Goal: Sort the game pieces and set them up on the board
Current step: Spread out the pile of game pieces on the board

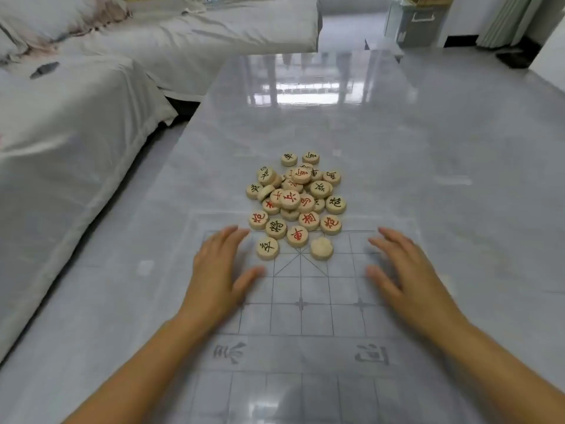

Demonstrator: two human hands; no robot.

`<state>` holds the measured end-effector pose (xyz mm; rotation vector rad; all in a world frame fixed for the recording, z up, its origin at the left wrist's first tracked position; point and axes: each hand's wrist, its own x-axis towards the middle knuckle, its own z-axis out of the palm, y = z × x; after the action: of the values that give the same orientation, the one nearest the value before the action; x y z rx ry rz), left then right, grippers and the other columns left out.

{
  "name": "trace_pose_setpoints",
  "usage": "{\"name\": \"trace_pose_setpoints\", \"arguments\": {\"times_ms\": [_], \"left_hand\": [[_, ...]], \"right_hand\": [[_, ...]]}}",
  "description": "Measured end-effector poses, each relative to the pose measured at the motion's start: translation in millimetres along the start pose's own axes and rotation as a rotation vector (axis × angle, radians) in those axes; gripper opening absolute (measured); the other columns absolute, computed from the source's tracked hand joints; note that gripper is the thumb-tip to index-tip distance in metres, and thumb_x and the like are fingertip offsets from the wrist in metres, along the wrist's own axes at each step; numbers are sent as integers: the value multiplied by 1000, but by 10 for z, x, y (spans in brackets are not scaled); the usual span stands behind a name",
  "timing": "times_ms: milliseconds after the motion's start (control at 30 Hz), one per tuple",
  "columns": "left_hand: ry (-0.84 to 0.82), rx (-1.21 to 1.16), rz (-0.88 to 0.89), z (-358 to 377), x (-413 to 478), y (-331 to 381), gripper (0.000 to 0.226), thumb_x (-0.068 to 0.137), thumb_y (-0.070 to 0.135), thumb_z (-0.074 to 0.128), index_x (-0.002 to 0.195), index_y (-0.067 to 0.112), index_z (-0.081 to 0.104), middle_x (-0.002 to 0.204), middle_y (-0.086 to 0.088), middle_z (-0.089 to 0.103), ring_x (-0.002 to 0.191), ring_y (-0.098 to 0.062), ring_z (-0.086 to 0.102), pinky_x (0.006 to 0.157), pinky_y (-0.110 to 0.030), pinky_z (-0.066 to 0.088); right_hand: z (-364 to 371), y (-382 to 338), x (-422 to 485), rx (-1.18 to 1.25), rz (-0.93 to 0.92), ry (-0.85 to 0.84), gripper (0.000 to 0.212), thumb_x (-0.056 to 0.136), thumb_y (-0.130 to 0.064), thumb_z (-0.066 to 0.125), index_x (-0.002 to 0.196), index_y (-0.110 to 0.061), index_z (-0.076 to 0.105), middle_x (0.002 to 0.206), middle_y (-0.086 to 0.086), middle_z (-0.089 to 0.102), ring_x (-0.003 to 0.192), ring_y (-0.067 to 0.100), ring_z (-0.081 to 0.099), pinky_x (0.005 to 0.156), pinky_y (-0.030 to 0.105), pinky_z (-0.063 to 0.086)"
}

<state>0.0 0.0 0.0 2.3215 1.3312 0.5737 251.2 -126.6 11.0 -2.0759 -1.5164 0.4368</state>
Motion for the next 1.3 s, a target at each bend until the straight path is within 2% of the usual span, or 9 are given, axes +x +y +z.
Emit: {"name": "trace_pose_setpoints", "arguments": {"times_ms": [133,267,400,600,800,967,1067,1167,1300], "left_hand": [[-65,95,144,305,618,138,87,63,76,29,142,41,23,157,4,9,144,-27,6,115,-54,11],[-113,42,102,470,1049,87,85,64,80,25,142,49,13,158,11,-5,145,-28,-9,112,-59,-5],[-140,0,24,463,1422,-21,85,62,85,26,140,51,17,158,8,3,145,-32,0,113,-61,-3],[-196,-52,76,422,1435,-13,92,54,84,24,137,45,32,156,3,15,144,-21,15,115,-56,6],[-202,-183,244,374,922,85,79,69,73,34,134,29,45,147,0,38,135,-16,34,114,-42,27],[-240,-276,268,330,407,54,67,69,70,43,130,40,42,125,21,46,117,1,45,102,-24,39],[-91,-600,87,299,365,27,59,76,64,55,129,47,36,129,24,43,115,15,43,83,-2,38],[23,-776,-34,310,439,-6,60,78,56,51,133,34,37,143,11,39,131,-5,36,92,-10,32],[34,-847,-60,332,416,-13,67,74,50,50,136,27,36,145,8,39,133,-7,36,100,-20,32]], "right_hand": [[209,-119,594,-117,-162,-3,61,89,-49,47,142,-24,29,156,1,12,142,20,15,115,38,17],[401,-196,1013,-43,-181,8,60,91,-49,40,145,-31,20,158,1,1,144,25,6,115,43,11],[468,-235,1528,-44,-111,15,57,90,-58,33,143,-38,23,158,2,1,144,31,6,114,51,10],[657,-171,1616,-39,-168,61,56,87,-61,36,138,-37,35,145,2,41,133,28,34,110,46,27],[688,-133,1233,-63,-215,9,74,74,-73,23,133,-32,42,136,0,48,125,23,39,104,36,34],[626,-188,539,-80,-325,-92,93,65,-87,7,132,-34,43,143,-10,39,133,12,31,111,33,27],[487,-261,637,9,-252,19,47,86,-63,28,110,-32,54,116,-8,53,105,11,49,88,30,41],[355,-233,1242,103,-223,262,25,94,-43,37,82,-26,52,95,-2,50,85,15,49,68,25,36],[479,-126,2099,44,-139,156,49,92,-52,34,125,-20,53,140,9,43,129,29,39,106,44,32]]}}
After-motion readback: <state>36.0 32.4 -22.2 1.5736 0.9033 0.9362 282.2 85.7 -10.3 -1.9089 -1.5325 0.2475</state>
